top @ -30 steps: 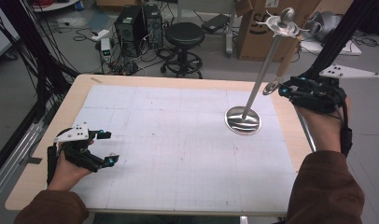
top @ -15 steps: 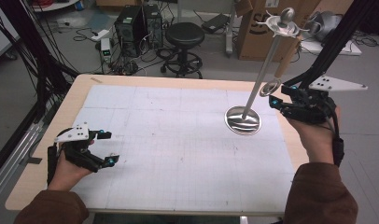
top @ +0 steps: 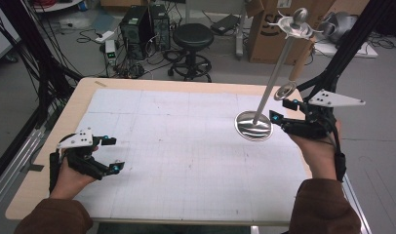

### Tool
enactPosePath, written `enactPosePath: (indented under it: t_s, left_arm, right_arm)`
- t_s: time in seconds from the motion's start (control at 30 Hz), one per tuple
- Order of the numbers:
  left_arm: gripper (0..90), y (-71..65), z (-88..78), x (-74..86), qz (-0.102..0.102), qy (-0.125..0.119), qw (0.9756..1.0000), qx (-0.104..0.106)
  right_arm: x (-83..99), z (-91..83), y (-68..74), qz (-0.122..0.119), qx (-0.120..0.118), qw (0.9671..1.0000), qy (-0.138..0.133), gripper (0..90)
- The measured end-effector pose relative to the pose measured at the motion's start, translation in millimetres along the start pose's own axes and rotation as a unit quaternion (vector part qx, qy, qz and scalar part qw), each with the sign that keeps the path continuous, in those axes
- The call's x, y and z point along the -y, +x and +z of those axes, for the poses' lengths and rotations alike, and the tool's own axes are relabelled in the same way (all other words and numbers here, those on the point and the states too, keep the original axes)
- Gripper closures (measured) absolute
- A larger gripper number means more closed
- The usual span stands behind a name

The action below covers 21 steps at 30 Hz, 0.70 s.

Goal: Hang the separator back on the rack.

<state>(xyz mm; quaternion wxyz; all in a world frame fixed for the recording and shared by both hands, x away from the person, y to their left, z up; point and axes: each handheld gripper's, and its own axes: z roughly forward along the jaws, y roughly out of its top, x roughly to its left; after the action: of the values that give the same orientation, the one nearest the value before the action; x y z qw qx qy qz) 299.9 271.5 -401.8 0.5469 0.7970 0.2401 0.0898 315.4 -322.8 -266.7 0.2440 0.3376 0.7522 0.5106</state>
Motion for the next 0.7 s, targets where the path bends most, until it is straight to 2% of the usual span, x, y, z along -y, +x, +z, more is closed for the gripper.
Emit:
enactPosePath:
  t_s: [0.3, 0.7]
  left_arm:
    - [1.7, -0.1, 0.1, 0.0, 0.000, 0.000, 1.0000, 0.000]
    - [1.7, 0.0, -0.2, 0.0, 0.001, 0.000, 1.0000, 0.001]
  right_arm:
    - [16.4, 9.4, 10.1, 0.006, -0.028, 0.9996, 0.001, 30.3]
    - [37.7, 28.7, 25.7, 0.008, -0.048, 0.9987, 0.011, 29.3]
